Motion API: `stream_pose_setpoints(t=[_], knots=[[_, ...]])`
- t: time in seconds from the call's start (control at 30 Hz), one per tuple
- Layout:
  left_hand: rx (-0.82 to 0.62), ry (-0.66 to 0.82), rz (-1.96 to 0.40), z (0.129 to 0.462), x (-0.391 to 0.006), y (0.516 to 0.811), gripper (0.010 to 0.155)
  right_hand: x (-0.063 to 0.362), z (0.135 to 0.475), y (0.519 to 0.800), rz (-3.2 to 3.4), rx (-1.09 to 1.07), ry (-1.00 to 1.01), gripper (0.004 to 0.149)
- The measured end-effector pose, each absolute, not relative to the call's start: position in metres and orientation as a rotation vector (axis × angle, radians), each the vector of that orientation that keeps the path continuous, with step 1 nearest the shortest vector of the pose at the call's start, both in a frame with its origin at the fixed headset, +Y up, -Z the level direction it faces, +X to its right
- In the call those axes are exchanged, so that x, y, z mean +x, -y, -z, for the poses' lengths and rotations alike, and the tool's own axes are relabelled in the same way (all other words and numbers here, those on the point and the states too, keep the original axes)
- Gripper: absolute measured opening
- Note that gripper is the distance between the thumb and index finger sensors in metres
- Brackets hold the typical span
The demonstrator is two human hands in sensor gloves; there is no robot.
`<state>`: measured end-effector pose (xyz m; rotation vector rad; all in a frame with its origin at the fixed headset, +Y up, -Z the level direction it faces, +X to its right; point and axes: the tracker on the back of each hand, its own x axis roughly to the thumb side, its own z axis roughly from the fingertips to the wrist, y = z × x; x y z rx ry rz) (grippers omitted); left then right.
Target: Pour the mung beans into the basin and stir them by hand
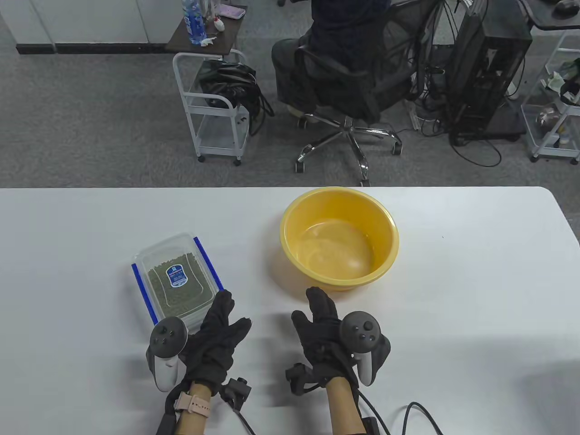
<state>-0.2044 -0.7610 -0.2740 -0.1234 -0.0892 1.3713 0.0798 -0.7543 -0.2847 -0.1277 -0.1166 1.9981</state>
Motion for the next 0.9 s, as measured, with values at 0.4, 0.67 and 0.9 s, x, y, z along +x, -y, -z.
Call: stream_pose_setpoints(t=[0.4, 0.67, 0.9], knots=[[-0.139, 0.071, -1.401, 0.274, -0.206, 0.761, 0.080, 0.081, 0.286, 0.756, -1.994, -0.136, 0.104, 0.063], [0.164, -0.040, -1.195, 0.262, -0.252, 0.685, 0.083, 0.079, 0.285, 0.755, -1.992, -0.125, 0.084, 0.061], [0.072, -0.466, -0.984, 0.289, -0.348, 0.708, 0.092, 0.076, 0.289, 0.762, -2.005, -0.144, 0.040, 0.062]])
